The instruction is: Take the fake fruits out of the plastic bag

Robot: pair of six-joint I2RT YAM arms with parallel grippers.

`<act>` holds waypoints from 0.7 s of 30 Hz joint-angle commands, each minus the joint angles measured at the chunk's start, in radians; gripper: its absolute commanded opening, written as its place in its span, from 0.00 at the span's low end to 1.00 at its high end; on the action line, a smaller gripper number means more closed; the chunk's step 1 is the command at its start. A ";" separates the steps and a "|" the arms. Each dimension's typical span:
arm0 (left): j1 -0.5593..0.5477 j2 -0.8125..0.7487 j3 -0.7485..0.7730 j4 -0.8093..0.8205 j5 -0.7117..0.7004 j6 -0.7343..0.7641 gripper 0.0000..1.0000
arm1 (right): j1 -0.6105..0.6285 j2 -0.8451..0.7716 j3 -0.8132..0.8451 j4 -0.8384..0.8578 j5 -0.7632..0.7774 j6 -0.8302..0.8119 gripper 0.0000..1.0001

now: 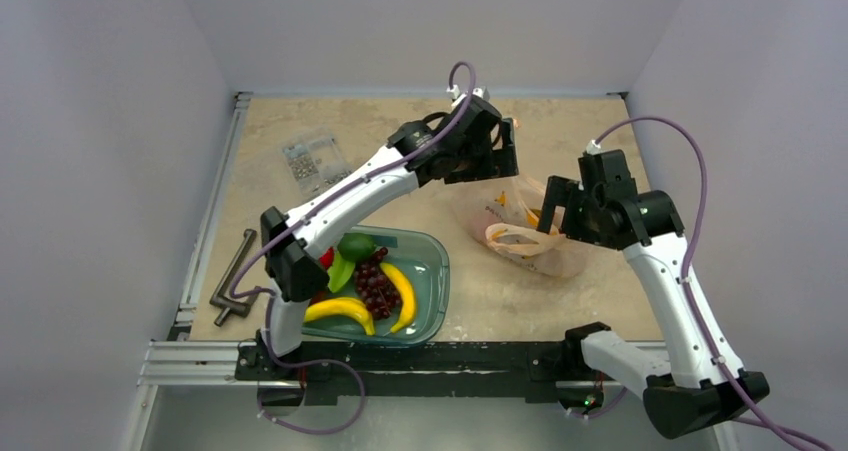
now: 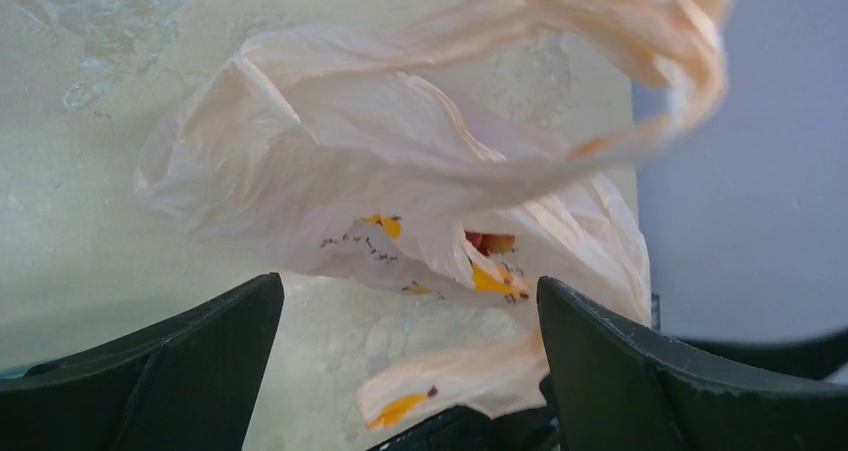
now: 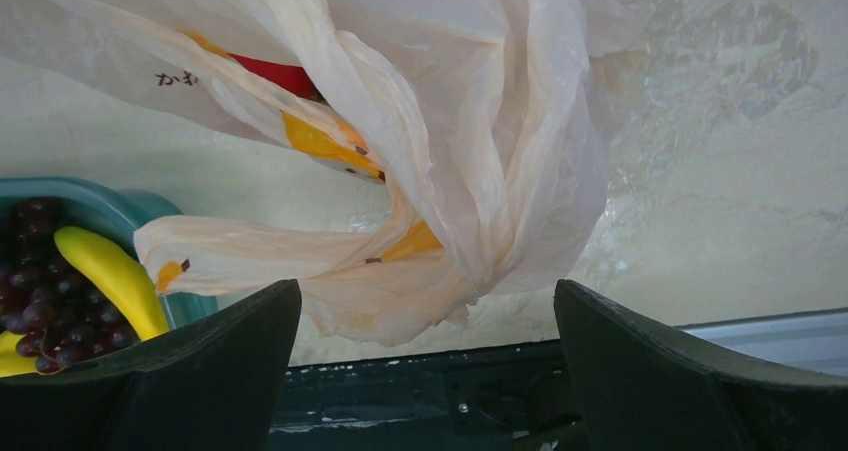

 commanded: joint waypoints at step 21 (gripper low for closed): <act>0.050 0.163 0.144 0.054 -0.034 0.119 0.00 | 0.003 -0.009 -0.049 -0.010 0.052 0.054 0.00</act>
